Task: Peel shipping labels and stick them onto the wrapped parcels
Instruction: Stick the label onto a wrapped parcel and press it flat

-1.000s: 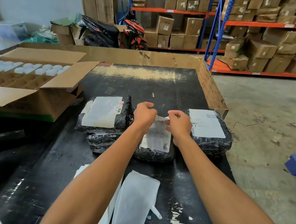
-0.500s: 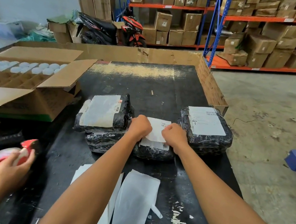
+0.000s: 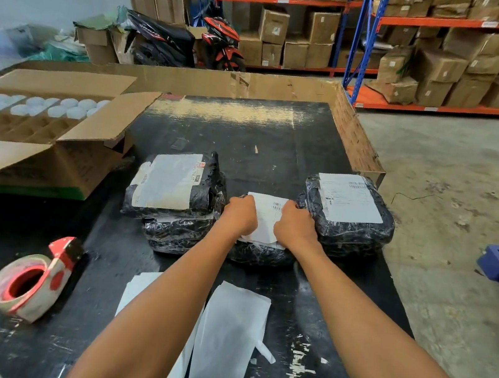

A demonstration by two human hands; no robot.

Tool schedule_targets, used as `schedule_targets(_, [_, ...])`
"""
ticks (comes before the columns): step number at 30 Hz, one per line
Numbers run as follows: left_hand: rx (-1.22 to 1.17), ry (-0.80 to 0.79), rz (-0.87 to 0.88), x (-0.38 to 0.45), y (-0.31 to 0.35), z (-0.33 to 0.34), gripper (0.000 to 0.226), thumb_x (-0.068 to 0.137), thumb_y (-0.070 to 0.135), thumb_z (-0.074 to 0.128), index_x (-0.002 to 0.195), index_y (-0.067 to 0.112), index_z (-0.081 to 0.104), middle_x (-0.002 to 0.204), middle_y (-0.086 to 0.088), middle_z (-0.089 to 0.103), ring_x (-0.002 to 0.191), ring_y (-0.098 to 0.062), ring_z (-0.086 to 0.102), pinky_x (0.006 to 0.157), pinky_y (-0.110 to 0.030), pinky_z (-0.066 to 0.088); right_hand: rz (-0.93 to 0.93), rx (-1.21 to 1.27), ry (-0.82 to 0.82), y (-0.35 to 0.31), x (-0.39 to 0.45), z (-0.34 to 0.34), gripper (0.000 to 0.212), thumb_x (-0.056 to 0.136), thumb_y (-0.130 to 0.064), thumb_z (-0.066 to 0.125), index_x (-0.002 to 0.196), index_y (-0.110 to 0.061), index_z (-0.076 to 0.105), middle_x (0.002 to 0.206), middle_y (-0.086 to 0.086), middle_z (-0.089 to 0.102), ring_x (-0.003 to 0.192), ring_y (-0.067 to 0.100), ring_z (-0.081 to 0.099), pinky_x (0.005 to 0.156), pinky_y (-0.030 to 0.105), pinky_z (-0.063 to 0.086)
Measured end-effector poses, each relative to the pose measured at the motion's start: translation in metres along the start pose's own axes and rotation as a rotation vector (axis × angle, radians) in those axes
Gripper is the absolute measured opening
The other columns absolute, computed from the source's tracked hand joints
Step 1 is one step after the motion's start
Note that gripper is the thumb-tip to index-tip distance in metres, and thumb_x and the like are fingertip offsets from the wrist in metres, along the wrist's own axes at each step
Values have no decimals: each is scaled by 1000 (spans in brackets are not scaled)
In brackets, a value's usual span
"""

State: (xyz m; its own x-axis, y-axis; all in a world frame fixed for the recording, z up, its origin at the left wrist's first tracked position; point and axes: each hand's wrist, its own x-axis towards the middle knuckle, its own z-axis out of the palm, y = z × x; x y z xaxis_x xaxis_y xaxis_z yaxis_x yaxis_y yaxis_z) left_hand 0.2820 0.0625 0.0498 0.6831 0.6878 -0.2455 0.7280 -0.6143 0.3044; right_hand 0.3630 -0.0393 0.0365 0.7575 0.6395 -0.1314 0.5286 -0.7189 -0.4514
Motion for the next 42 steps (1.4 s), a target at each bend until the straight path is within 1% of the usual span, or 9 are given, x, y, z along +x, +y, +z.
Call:
schedule_targets(9, [105,-43,12,3,3,-6,48,98,0,36,145,-5,28,139,-32,45,119,-45,55,79,-43,49,-47,-148,-45,0,-2,-5,46,100,-10,50,144,-5,37,137,24,50,124,42,52,90,46,48])
schedule_targets(16, [345,59,-38,3,14,4,41,100,3,38,141,-1,38,145,-25,27,128,-43,39,102,-43,43,-95,-213,-47,2,-3,-5,50,96,-11,60,142,-5,41,148,24,32,124,44,51,88,47,48])
schedule_targets(19, [303,145,154,12,15,5,43,97,-1,45,140,-1,43,148,-23,30,130,-42,41,103,-45,42,-177,-120,6,9,1,4,36,99,-9,51,134,-5,48,142,21,36,124,43,46,92,45,45])
schedule_targets(22, [160,60,313,25,10,15,57,98,0,42,154,7,33,164,-17,21,149,-38,22,119,-53,22,-193,-10,8,15,4,12,37,103,-10,43,140,-7,49,148,17,36,130,41,43,105,45,41])
schedule_targets(26, [89,60,259,29,2,37,53,108,21,28,160,13,19,169,-11,8,155,-32,2,124,-54,3,-163,58,-66,18,6,15,59,99,-1,45,156,-10,34,166,15,18,150,33,27,118,42,32])
schedule_targets(30, [38,114,183,31,-2,45,59,109,33,24,161,7,9,169,-12,-1,155,-34,-6,125,-47,-3,-72,145,-122,20,1,19,71,99,1,38,162,-22,17,170,14,-3,154,35,21,114,43,33])
schedule_targets(32, [26,98,152,31,-3,44,63,109,35,23,160,4,4,169,-13,-5,154,-37,-10,125,-46,-5,-40,183,-77,22,-2,23,67,101,-3,36,162,-17,15,170,15,5,152,35,25,114,43,33])
schedule_targets(35, [-22,83,115,29,-4,45,65,109,35,22,159,1,-1,168,-14,-10,154,-37,-14,125,-46,-6,78,264,3,19,-5,25,57,105,-13,37,157,-5,18,157,22,35,140,40,41,106,44,38])
schedule_targets(42, [-218,161,50,14,-6,53,65,109,31,25,158,-4,-1,167,-18,-10,155,-31,-11,125,-41,-5,301,449,-12,2,-1,22,48,103,-36,43,130,1,57,135,23,58,121,41,56,96,41,46])
